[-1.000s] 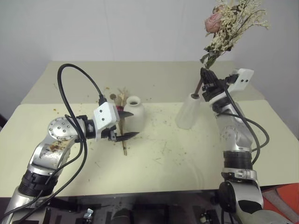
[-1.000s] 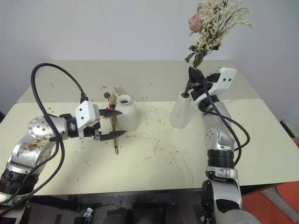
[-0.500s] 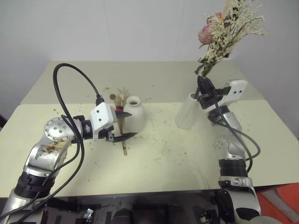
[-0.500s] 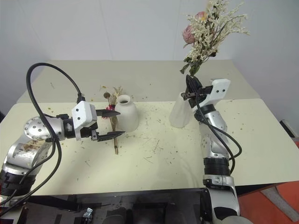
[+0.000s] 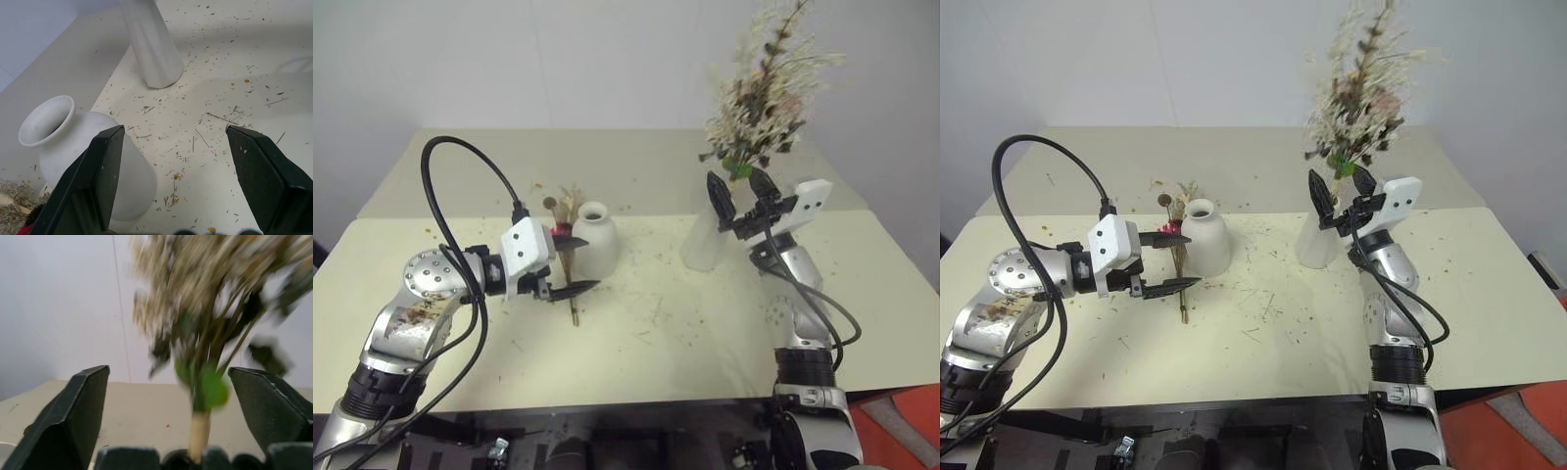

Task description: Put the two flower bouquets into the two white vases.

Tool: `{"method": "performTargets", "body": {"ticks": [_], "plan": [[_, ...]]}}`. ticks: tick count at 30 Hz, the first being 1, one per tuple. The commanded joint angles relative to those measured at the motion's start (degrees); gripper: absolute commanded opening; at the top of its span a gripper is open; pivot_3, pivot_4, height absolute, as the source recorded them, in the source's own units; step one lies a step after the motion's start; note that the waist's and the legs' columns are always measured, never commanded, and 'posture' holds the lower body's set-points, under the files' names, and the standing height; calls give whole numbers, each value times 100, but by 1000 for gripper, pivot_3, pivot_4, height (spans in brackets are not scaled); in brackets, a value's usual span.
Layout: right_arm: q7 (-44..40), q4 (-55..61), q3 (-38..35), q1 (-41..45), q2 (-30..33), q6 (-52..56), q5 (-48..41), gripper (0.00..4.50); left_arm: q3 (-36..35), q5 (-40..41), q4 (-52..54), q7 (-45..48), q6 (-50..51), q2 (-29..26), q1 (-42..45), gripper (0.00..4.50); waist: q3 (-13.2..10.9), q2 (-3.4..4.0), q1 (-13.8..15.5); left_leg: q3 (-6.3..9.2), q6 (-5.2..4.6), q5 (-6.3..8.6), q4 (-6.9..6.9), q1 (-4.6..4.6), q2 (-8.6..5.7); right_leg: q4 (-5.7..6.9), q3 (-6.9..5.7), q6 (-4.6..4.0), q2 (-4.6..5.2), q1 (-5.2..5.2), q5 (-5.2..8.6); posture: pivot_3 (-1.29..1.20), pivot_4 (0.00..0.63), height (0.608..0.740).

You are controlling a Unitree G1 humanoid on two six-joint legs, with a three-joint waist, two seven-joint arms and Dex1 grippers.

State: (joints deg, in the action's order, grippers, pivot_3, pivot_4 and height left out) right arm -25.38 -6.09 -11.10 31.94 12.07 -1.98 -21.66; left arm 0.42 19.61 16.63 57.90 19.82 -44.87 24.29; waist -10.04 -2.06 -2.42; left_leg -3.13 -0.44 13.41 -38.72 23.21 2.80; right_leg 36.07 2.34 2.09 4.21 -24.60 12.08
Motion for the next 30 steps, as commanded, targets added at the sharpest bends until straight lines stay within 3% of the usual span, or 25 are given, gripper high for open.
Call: {"method": "performTargets", "body": {"ticks": [1,8,13,16,21,26,30], "plan": [[-81,495,131,-198,162,39,93,4470,-139,21,212,-23,-59,-77,-51,3593,0,0,1,0,0,0,0,0,0,0,0,0,0,0,0,0,150,740],[-258,1402,-53,-913,884,849,-234,4470,-783,292,725,-473,348,-94,-719,3593,0,0,8,-2,0,0,0,0,0,-1,1,0,4,0,1,0,150,740],[-1266,2184,-339,-1472,2158,1761,-917,4470,-1587,566,1635,-1730,1710,159,-1345,3593,0,0,31,-1,0,0,0,-4,1,-2,1,0,4,4,1,0,150,740],[-2031,2534,-449,-1723,2902,2064,-1296,4470,-1686,741,1998,-2715,3316,305,-991,3593,-1,-3,72,5,0,0,-2,-14,1,-5,-3,3,3,20,2,0,150,740],[-2962,2776,-286,-1610,3607,2192,-1552,4470,-1181,581,1830,-3840,5373,711,27,3593,-1,-8,138,6,0,1,-3,-41,-3,-7,0,51,-2,45,31,0,150,740],[-3138,2853,-39,-1207,3715,2309,-1547,4470,-745,507,903,-4270,6906,1491,1179,3593,-1,-12,156,11,0,1,-2,-37,-6,-8,2,49,-5,39,30,0,150,740],[-2953,3024,-24,-1057,3646,2421,-1545,4470,-399,459,410,-4388,7267,1862,1587,3593,-2,-15,158,16,0,1,-1,-21,-9,-19,-1,7,-3,31,5,0,150,740]]}}
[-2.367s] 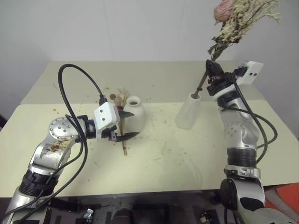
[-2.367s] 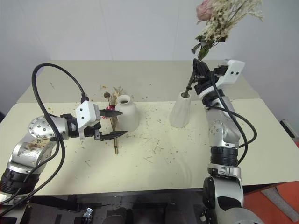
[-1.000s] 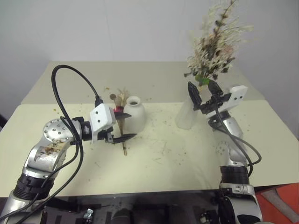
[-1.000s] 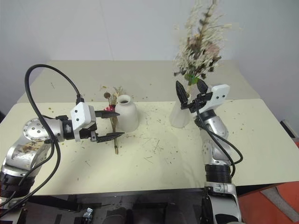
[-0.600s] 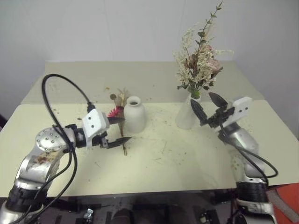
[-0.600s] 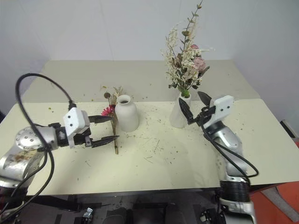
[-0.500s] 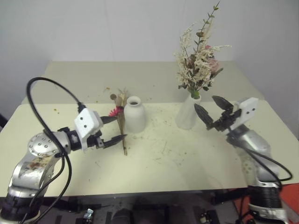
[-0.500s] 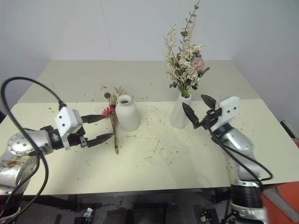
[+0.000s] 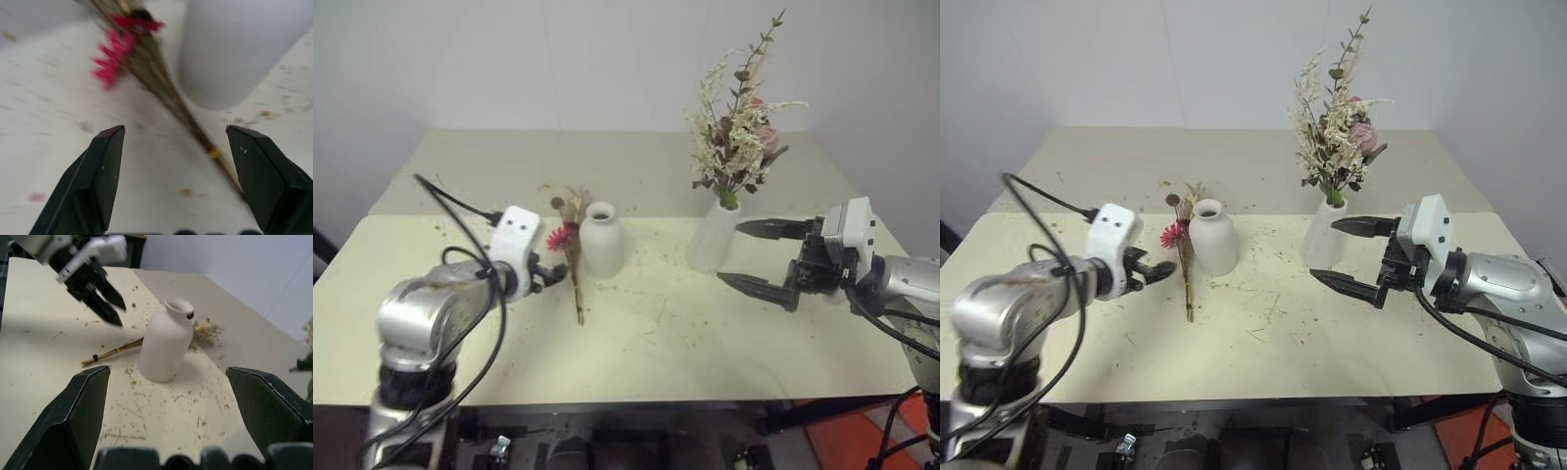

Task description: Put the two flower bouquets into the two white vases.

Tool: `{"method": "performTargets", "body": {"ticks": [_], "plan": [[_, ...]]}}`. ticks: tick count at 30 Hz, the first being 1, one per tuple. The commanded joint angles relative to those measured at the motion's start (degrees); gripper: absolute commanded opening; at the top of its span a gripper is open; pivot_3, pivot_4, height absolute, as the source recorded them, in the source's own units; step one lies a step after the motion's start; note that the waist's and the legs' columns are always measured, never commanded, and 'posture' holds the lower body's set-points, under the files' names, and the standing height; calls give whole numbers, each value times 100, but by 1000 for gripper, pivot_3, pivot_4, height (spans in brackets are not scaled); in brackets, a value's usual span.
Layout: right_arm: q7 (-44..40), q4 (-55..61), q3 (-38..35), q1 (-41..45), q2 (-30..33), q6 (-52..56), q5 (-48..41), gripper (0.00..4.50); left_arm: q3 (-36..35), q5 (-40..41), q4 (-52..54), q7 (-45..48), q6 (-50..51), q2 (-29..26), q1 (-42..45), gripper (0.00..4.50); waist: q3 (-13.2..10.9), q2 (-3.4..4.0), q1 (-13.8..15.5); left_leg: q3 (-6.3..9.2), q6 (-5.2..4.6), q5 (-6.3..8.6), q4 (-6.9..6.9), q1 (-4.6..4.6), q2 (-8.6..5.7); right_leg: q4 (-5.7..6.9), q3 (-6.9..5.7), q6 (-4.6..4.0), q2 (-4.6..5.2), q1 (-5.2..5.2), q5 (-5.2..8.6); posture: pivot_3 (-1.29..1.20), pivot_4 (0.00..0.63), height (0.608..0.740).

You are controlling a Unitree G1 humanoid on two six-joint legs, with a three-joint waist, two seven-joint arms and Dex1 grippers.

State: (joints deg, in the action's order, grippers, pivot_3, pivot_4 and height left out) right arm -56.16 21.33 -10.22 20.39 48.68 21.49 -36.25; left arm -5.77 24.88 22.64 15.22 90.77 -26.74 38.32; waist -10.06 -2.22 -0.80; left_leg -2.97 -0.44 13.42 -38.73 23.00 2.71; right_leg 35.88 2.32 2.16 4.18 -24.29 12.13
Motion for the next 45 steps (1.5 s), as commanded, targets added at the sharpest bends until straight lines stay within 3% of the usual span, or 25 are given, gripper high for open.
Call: {"method": "performTargets", "body": {"ticks": [1,4,18,22,30,35,41,45], "plan": [[151,325,-129,96,-25,95,-111,4470,363,-106,-285,-154,173,65,207,3593,0,0,-7,-1,-1,1,2,0,-1,-1,2,0,0,-2,0,0,150,740],[279,413,-144,69,-60,127,-78,4470,724,-147,-625,-167,173,87,333,3593,0,0,-5,0,-2,1,4,3,-1,1,3,-1,1,-6,0,0,150,740],[389,745,-382,-180,-4,316,-271,4470,1075,-657,-1977,-340,-228,454,738,3593,0,0,19,3,-1,0,-2,4,-11,4,-1,-3,10,-1,-3,0,150,740],[449,744,-379,-201,-11,333,-226,4500,1209,-804,-2185,-353,-329,457,780,2691,1,1,17,4,-1,0,-2,-3,-11,4,0,-3,10,4,-3,0,150,740],[428,698,-294,-230,-22,283,-115,4500,1142,-869,-2089,-305,-288,362,766,129,1,1,15,4,-1,0,-1,-2,-12,5,0,-3,11,3,-2,0,150,740],[378,648,-256,-214,-55,251,-92,4500,1058,-1268,-1923,-664,-715,249,595,31,1,1,7,4,-1,1,-1,0,-12,4,1,-3,11,2,-2,0,150,740],[280,654,-303,-267,-57,207,-131,4500,100,-1678,-2462,-1180,-1471,106,645,31,0,0,-13,3,-1,0,0,-3,-9,10,3,-3,8,-1,-3,0,150,740],[311,661,-329,-286,-75,196,-105,4500,-484,-1914,-2940,-1581,-2757,70,754,31,0,-1,15,3,-1,0,-1,4,-10,5,-1,-3,12,-2,-3,0,150,740]]}}
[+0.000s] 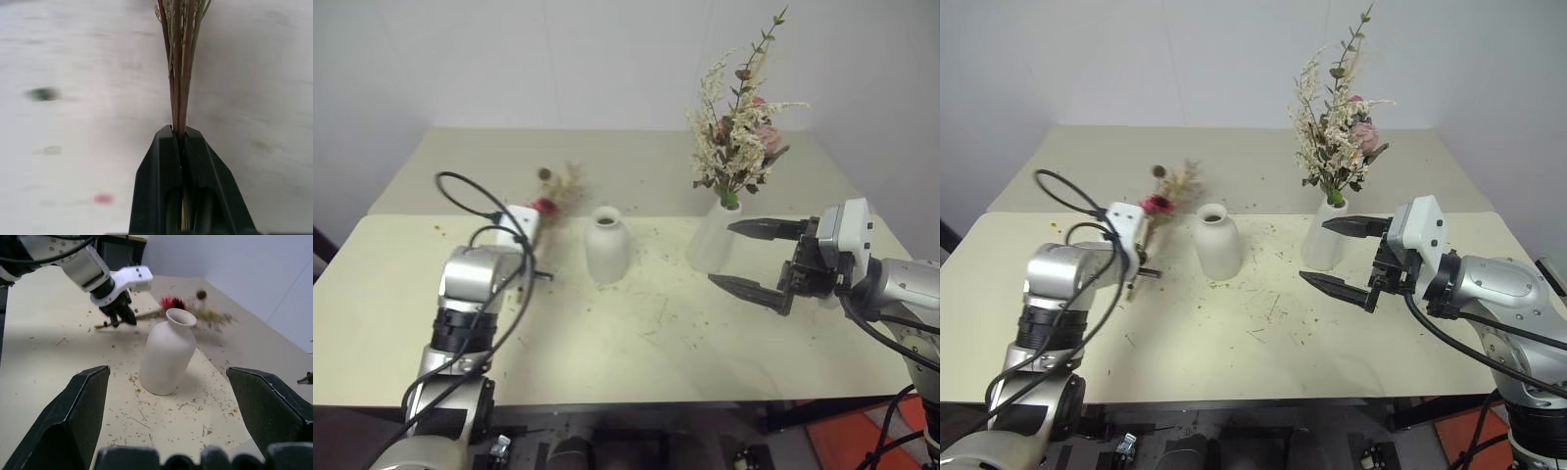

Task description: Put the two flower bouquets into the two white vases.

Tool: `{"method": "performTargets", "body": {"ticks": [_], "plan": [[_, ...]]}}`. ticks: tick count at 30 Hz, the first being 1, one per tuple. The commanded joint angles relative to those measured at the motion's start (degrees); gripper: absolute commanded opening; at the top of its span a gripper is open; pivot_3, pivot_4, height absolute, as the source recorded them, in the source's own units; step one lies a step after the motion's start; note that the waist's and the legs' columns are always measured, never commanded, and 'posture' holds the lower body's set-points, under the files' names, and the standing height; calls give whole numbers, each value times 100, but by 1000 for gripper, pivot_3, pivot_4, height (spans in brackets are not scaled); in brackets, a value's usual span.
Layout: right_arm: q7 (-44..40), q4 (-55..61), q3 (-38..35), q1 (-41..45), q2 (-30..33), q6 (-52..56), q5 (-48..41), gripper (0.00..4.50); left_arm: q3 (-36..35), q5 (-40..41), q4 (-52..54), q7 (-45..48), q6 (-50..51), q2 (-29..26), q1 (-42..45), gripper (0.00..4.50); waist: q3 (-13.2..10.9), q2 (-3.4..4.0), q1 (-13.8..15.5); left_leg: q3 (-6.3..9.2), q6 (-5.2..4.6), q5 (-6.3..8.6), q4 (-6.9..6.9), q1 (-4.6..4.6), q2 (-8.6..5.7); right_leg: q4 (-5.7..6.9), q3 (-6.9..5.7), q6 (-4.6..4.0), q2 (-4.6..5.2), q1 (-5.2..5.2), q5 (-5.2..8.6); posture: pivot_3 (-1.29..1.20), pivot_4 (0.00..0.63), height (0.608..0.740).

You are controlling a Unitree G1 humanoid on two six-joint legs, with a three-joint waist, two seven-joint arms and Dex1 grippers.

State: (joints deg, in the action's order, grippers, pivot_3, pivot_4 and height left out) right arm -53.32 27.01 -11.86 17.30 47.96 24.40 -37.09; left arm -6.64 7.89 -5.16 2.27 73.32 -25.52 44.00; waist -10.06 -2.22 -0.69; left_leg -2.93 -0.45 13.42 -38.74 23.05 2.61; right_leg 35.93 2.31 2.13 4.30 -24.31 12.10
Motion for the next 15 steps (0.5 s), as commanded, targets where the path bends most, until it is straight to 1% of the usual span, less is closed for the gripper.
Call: {"method": "performTargets", "body": {"ticks": [1,3,5,7,8,10,12,15], "plan": [[45,104,-175,9,-9,-94,-20,4500,-567,-218,-198,-369,-1468,-12,204,31,0,-1,15,0,0,0,-1,1,-1,-1,0,0,2,0,-1,0,150,740],[85,124,-191,-23,-27,-104,-4,4500,-917,-32,-129,-302,-2419,109,240,31,-2,-3,51,2,0,0,-3,10,-1,-4,-7,0,5,-2,-2,0,150,740],[125,141,-204,-72,-39,-114,16,4500,-1318,346,-14,-123,-3276,328,358,31,-2,-3,91,2,1,0,-4,16,-1,-8,-10,-1,8,-3,-4,0,150,740],[162,152,-212,-135,-59,-156,61,4500,-1923,1103,-40,119,-3558,630,690,31,-3,-5,146,0,1,0,-7,20,-2,-11,-11,1,11,-3,-6,0,150,740],[185,155,-222,-163,-66,-155,66,4500,-2105,1453,-84,391,-3762,742,818,31,-3,-8,155,2,1,0,-13,25,-2,-12,-15,2,12,-3,-8,0,150,740],[207,178,-271,-212,-65,-114,26,4500,-2232,1949,-123,1050,-4390,942,909,31,-3,-8,145,2,0,0,-14,25,-3,-14,-17,4,12,1,-9,0,150,740],[221,220,-326,-274,-49,-93,-13,4500,-2219,2210,-279,1580,-4966,1077,987,31,-2,-7,137,-1,0,0,-13,22,-4,-16,-15,4,12,2,-9,0,150,740],[252,296,-436,-437,-25,-67,-36,4500,-2289,2758,-774,2366,-5434,1247,1260,31,-2,-8,136,-1,0,0,-15,17,-4,-12,-14,4,8,4,-9,0,150,740]]}}
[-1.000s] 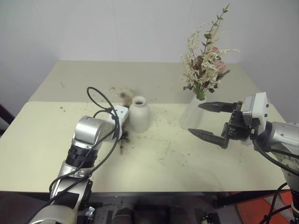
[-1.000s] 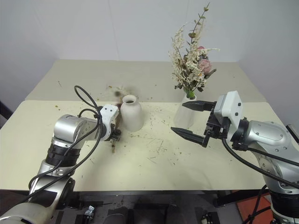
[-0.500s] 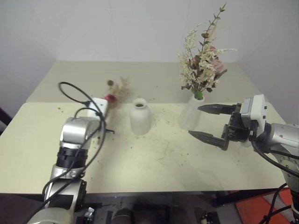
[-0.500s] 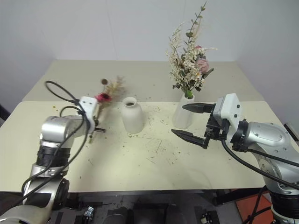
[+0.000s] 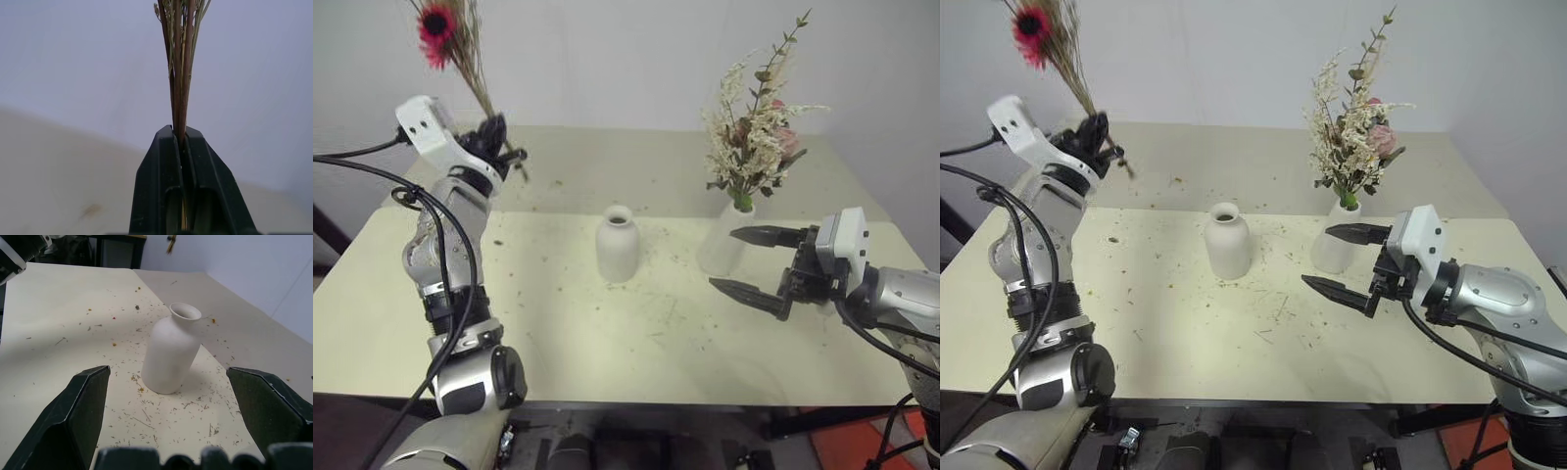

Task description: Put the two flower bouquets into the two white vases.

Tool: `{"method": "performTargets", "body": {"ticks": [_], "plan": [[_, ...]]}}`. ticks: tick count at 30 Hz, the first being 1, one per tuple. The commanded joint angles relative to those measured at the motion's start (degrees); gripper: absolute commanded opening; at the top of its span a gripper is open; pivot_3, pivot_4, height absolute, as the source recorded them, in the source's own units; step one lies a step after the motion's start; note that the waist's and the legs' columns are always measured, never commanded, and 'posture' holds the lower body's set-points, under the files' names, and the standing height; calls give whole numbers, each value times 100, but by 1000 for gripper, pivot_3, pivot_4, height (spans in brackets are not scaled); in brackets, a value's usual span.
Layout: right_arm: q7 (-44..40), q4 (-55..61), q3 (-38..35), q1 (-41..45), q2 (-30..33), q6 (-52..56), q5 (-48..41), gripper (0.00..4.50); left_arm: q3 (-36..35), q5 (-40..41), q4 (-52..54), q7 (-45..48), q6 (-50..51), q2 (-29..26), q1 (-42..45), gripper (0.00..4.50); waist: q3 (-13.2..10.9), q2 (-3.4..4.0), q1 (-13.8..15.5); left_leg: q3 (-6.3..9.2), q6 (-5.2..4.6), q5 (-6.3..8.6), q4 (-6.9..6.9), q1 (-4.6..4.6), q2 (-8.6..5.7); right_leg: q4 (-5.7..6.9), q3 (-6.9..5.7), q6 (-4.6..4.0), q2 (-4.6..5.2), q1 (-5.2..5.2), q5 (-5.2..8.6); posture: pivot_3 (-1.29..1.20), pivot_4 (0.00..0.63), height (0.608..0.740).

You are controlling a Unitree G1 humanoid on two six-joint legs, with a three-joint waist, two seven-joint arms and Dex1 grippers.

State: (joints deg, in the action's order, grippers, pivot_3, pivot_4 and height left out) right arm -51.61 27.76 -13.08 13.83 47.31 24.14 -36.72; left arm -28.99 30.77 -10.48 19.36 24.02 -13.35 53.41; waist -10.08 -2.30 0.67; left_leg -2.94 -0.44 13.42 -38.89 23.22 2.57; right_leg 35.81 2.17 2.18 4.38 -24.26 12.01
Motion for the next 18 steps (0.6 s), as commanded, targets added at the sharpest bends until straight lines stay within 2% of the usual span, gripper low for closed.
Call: {"method": "performTargets", "body": {"ticks": [1,3,7,13,18], "plan": [[62,264,-363,-220,69,-54,-30,4500,-90,746,-472,991,-465,74,450,31,0,0,-2,1,0,0,0,-1,0,0,0,0,-1,1,0,0,150,740],[100,383,-472,-475,84,-76,53,4500,-45,1072,-880,1660,-554,154,656,31,0,-1,-6,2,0,0,0,0,0,0,0,1,-2,2,1,0,150,740],[280,595,-605,-774,44,-86,102,4500,-5,1451,-1444,2430,-541,177,850,31,0,-1,-30,1,-1,0,0,4,-4,-6,2,4,0,0,1,0,150,740],[417,981,-990,-1503,-21,-118,185,4500,575,1262,-2355,3656,-286,52,1000,31,0,-2,-31,6,-1,0,-1,1,-4,-4,0,7,-2,3,2,0,150,740],[658,1170,-1087,-1682,-118,-109,239,4500,1044,729,-2750,4253,-870,38,882,31,0,-2,-82,10,-1,0,1,0,-3,-4,1,7,-5,2,2,0,150,740]]}}
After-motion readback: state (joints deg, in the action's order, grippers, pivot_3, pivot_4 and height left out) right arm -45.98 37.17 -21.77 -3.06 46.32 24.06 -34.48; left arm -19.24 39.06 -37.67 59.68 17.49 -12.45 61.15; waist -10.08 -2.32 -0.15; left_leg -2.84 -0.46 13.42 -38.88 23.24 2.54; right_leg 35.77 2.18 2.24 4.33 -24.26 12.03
